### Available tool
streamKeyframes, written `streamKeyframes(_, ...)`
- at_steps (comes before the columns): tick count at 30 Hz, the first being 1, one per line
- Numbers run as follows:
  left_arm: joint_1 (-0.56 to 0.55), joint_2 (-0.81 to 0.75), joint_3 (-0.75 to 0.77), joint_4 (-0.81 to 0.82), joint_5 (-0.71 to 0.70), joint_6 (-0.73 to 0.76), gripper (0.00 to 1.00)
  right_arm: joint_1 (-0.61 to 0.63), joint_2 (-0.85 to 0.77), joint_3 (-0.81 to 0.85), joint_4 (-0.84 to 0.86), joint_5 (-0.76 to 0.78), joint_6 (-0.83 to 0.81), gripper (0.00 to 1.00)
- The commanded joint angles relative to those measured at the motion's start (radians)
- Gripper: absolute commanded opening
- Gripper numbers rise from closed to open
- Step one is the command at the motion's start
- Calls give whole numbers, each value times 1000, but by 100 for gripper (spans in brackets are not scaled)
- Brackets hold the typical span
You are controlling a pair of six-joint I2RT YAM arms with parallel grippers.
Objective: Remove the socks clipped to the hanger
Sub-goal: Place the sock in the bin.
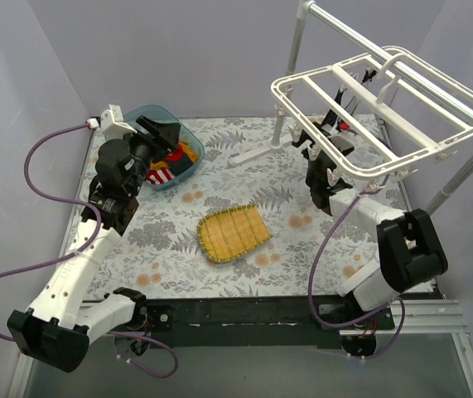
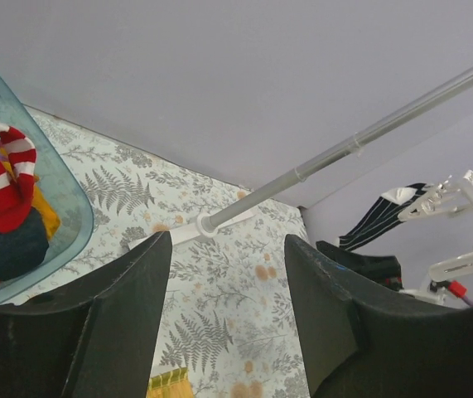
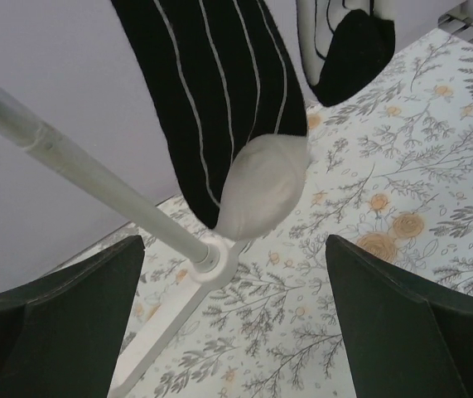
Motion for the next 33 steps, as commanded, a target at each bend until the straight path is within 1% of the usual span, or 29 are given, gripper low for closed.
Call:
streamKeyframes(1,-3,-29,81,-85,49,65,57,-27,80,135,19,109,-99,99)
streamKeyframes(4,-4,-40,90,-91,66,82,58,-62,114,188,5,80,-87,99)
streamKeyframes(8,-3,-37,103,-97,83,95,59,-73,171,275,12,64,-207,99)
streamKeyframes(13,-4,-47,93,-99,101,98,59,-104,226,365,-13,3,-252,96)
streamKeyframes(16,-3,-56,93,-102,101,108,59,-113,244,389,-41,-26,-275,85)
streamKeyframes(17,-3,-60,92,-102,106,111,59,-114,241,380,-37,-46,-281,67)
streamKeyframes(19,-3,-66,89,-100,106,115,59,-116,222,360,-8,-129,-295,43)
streamKeyframes(20,-3,-66,89,-100,106,115,59,-113,214,341,-7,-164,-291,23)
streamKeyframes(21,-3,-64,86,-100,114,113,59,-113,197,334,-7,-204,-283,16)
streamKeyframes(22,-3,-67,86,-99,118,115,59,-113,189,324,-10,-294,-271,12)
streamKeyframes(23,-3,-66,86,-99,123,115,59,-113,183,315,-17,-337,-262,5)
streamKeyframes(24,-4,-67,86,-99,129,115,59,-113,165,306,-22,-385,-254,2)
streamKeyframes(25,-4,-73,84,-99,132,122,59,-113,156,298,-21,-479,-245,1)
streamKeyframes(27,-4,-75,87,-100,132,134,59,-113,130,275,-14,-583,-213,1)
streamKeyframes(28,-4,-76,89,-102,132,151,59,-113,122,271,-7,-693,-202,1)
streamKeyframes(29,-4,-76,96,-103,132,156,59,-110,116,268,-10,-747,-185,1)
streamKeyframes(31,-3,-70,107,-103,199,165,60,-102,93,261,-19,-843,-173,1)
streamKeyframes(33,-3,-46,132,-105,241,168,60,-82,67,255,-30,-882,-176,1)
